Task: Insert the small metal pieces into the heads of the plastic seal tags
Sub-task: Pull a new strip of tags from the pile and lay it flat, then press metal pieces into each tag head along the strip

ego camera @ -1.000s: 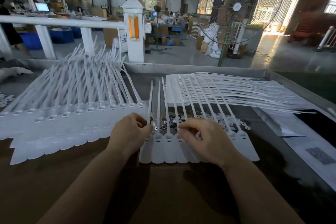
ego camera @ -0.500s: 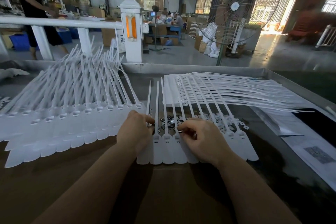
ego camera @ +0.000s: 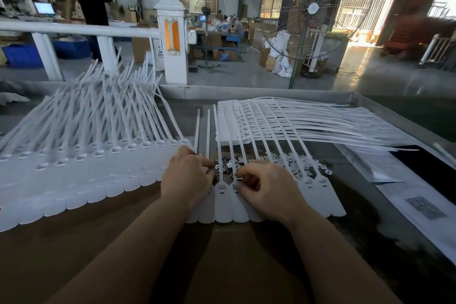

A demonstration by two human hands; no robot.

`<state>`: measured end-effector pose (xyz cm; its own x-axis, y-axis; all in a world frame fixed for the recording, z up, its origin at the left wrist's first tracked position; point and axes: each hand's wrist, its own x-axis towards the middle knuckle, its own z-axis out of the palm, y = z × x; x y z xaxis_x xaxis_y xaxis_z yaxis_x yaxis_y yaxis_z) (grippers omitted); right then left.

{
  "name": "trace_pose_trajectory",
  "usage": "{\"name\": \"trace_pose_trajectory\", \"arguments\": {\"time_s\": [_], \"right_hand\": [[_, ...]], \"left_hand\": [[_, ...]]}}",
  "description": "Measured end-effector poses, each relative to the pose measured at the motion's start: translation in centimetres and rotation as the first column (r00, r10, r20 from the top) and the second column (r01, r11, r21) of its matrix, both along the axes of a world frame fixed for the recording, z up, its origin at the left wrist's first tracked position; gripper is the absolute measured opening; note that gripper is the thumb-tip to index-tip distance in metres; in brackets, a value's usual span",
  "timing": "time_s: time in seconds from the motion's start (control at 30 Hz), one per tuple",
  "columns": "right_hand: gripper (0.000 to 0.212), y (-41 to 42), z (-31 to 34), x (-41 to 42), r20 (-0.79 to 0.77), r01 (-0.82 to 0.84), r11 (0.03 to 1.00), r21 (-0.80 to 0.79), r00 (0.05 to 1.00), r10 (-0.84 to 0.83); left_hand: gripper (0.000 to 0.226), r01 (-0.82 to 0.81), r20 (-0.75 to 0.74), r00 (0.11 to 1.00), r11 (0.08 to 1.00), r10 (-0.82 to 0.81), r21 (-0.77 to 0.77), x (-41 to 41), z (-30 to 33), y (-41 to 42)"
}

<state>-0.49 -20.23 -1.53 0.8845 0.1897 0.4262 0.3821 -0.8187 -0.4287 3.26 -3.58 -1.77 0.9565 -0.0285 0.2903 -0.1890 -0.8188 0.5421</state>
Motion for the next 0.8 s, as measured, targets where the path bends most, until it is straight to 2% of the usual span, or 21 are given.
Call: {"name": "trace_pose_trajectory", "arguments": {"time_s": [0.37,0.47,0.57,0.73,0.8], "right_hand": [[0.024,0.4,-0.2,0.0,-0.014,0.027,1.000,0.008,1.000,-0.027],[0.024,0.3,-0.3,-0.2,-0.010,0.032,0.999,0.007,0.999,-0.032],[0.023,0.3,-0.4,-0.2,-0.003,0.042,0.999,0.008,0.999,-0.042],[0.024,0.3,-0.4,-0.2,-0.001,0.055,0.998,0.004,0.998,-0.055],[0.023,0.3,-0.4,-0.2,-0.003,0.048,0.999,0.001,0.999,-0.048]], "left_hand": [[0.020,-0.030,-0.016,0.999,0.994,0.032,0.107,-0.3,0.4,-0.5],[0.012,-0.009,-0.003,1.000,1.000,0.009,0.017,-0.4,0.4,-0.3],[0.005,0.013,0.040,0.999,0.988,-0.007,-0.151,-0.9,0.5,0.0],[0.019,0.054,0.026,0.999,0.939,-0.048,-0.341,-1.6,1.0,0.6],[0.018,0.067,0.004,0.997,0.913,-0.071,-0.402,-1.8,1.0,0.9]]}}
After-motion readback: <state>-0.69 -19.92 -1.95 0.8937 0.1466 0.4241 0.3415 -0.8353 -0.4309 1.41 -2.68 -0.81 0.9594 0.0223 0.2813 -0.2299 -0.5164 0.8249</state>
